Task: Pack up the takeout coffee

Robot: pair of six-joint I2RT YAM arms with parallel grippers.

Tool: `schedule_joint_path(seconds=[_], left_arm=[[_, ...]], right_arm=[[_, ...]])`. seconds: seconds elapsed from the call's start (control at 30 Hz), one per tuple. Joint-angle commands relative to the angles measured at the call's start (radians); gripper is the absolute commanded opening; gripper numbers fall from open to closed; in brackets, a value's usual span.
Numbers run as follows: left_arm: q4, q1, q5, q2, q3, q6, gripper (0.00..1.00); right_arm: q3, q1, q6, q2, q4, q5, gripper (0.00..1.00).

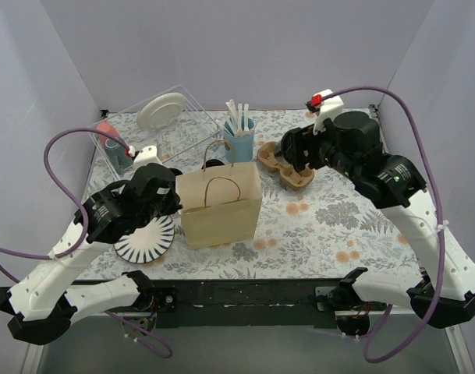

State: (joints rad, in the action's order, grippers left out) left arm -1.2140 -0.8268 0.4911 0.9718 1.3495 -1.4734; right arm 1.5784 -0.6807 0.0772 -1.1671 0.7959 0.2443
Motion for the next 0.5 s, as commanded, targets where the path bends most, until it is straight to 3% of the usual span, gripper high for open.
schedule_joint_path(seconds=[0.0, 0.2, 0.33, 0.47], left_arm=[[0.132, 0.003, -0.094, -0.027, -0.032, 0.083, 0.0], [0.235, 0.003, -0.192, -0.016, -0.041, 0.166, 0.0], [0.281, 0.003, -0.217, -0.01, -0.041, 0.206, 0.0], [0.326, 0.003, -0.279, -0.004, -0.055, 0.251, 0.0]], right_arm=[[0.066, 0.003, -0.074, 0.061, -0.095, -0.166, 0.56], [0.029, 0.001, -0.143, 0.138, -0.176, -0.427, 0.53], [0.025, 0.001, -0.14, 0.133, -0.143, -0.575, 0.54], [-0.046, 0.0, -0.161, 0.139, -0.107, -0.593, 0.54]])
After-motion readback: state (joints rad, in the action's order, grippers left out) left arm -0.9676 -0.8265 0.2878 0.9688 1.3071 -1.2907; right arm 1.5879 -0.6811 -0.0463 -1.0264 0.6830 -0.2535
